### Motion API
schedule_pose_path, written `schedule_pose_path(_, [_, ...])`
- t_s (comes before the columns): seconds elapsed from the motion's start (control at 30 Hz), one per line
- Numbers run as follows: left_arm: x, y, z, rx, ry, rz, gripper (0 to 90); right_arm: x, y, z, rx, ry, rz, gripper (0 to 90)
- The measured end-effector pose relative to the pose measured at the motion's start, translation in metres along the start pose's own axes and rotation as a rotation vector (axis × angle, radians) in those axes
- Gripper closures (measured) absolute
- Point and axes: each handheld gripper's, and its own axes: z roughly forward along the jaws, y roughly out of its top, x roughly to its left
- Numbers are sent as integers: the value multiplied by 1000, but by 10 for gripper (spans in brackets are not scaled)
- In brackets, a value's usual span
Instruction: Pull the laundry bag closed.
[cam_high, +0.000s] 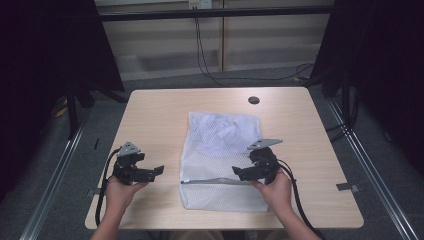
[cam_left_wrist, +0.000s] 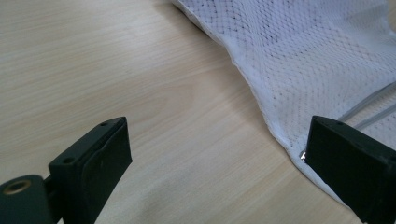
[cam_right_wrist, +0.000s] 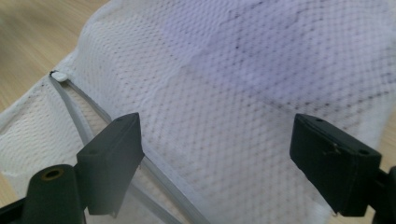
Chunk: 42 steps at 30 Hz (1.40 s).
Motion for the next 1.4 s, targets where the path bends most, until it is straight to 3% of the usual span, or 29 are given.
schedule_pose_path(0.2, [0,-1,-1,12,-8,23,76,11,5,9,10,20,-13,168])
schedule_pose_path(0.53, [0,-1,-3,5,-22,24,88,28,15,21,26,60,-23,150])
schedule_pose_path(0.67, [0,-1,-3,9,-21,31,90,35,19,26,21,95,-20,164])
schedule_pose_path(0.97, [0,-1,-4,5,-27,29,95,48,29,34,44,142,22,222])
schedule_pose_path(1.4, [1,0,-5,7,-28,34,102,58,34,45,52,183,34,259])
